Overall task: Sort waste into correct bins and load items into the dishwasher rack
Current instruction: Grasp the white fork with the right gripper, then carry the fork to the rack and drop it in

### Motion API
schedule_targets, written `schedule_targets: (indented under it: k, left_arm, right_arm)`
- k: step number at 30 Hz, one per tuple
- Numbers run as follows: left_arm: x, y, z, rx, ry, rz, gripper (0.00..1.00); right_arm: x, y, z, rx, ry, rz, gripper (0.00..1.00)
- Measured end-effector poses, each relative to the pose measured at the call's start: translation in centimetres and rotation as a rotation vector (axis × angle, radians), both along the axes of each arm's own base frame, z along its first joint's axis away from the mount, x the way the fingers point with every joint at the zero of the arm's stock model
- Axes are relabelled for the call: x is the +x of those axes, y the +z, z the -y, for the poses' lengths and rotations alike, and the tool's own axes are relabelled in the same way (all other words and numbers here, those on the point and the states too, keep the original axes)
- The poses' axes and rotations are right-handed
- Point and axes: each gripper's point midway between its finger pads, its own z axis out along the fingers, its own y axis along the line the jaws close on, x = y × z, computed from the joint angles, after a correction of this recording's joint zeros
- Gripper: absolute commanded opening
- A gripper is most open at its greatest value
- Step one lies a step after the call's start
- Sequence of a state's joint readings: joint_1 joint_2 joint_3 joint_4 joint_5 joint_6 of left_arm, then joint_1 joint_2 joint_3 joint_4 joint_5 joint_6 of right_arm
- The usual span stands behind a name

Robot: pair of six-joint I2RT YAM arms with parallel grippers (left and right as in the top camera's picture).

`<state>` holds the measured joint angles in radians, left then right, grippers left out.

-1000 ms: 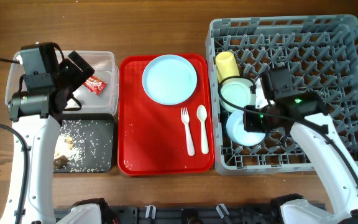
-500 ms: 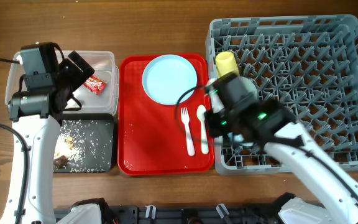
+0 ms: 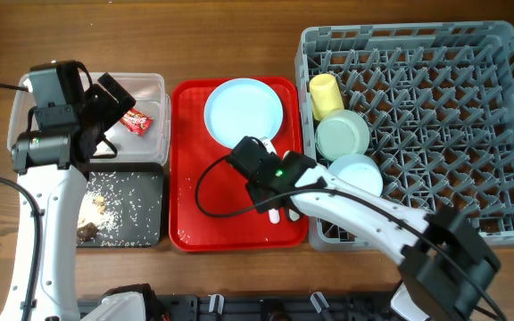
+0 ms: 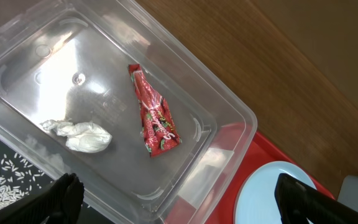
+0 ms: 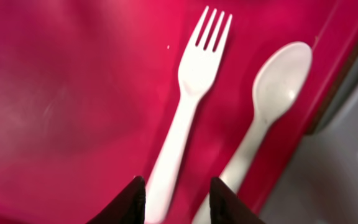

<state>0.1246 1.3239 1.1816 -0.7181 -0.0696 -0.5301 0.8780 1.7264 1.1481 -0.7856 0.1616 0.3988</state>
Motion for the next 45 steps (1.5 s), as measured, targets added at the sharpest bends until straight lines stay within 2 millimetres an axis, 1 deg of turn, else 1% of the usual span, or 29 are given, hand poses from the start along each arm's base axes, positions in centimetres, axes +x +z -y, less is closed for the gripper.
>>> schedule_targets:
  k: [1, 3, 7, 11, 13, 16, 19, 22, 25, 26, 29, 31, 34, 36, 45]
  left_arm:
    - [0.0, 0.0, 0.0, 0.0, 0.0, 0.0, 1.0]
    - [0.0, 0.0, 0.0, 0.0, 0.0, 0.0, 1.0]
    - [0.0, 0.0, 0.0, 0.0, 0.0, 0.0, 1.0]
    - [0.0, 0.0, 0.0, 0.0, 0.0, 0.0, 1.0]
    - [0.0, 0.0, 0.0, 0.0, 0.0, 0.0, 1.0]
    - [0.0, 0.0, 0.0, 0.0, 0.0, 0.0, 1.0]
    - [0.0, 0.0, 0.0, 0.0, 0.0, 0.0, 1.0]
    - [0.0, 0.0, 0.0, 0.0, 0.0, 0.0, 1.0]
    - [0.0, 0.0, 0.0, 0.0, 0.001, 0.0, 1.0]
    - [0.0, 0.0, 0.0, 0.0, 0.001, 0.0, 1.0]
    - [0.0, 0.0, 0.0, 0.0, 0.0, 0.0, 1.0]
    - [0.0, 0.0, 0.0, 0.0, 0.0, 0.0, 1.0]
    - [0.0, 0.0, 0.0, 0.0, 0.001, 0.0, 1.0]
    - [0.0, 0.0, 0.0, 0.0, 0.0, 0.0, 1.0]
    - [0.0, 0.0, 0.0, 0.0, 0.0, 0.0, 1.0]
  right_arm:
    - [0.1, -0.3, -0.1, -0.002, -0.002, 0.002, 0.48]
    - [0.3, -0.9, -0.2, -0.013, 0.004, -0.002, 0.51]
    - [0.5, -1.3, 0.0, -0.024, 0.0, 0.0, 0.52]
    - [1.1, -1.5, -0.3, -0.017, -0.004, 0.018, 0.49]
    - [1.1, -2.1, -0.3, -0.024, -0.005, 0.011, 0.47]
    - [1.1, -3.5, -0.4, -0.043, -0.005, -0.004, 0.44]
    - [1.2, -4.9, -0.5, -0.059, -0.005, -0.017, 0.43]
    - [1.6, -5.0, -0.8, -0.053, -0.005, -0.009, 0.42]
    - [1.6, -5.0, -0.8, -0.054, -0.004, -0.009, 0.3]
    - [1.6, -5.0, -0.8, -0.054, -0.003, -0.009, 0.28]
    - [1.6, -5.0, -0.8, -0.056, -0.003, -0.01, 0.24]
    - [1.6, -5.1, -0.7, -0.06, -0.003, -0.012, 0.2]
    - [1.6, -5.1, -0.6, -0.063, 0.004, -0.014, 0.17]
    - [1.5, -5.1, -0.6, -0.065, 0.007, -0.014, 0.04]
    - [1.8, -4.8, -0.3, -0.081, 0.005, -0.022, 0.04]
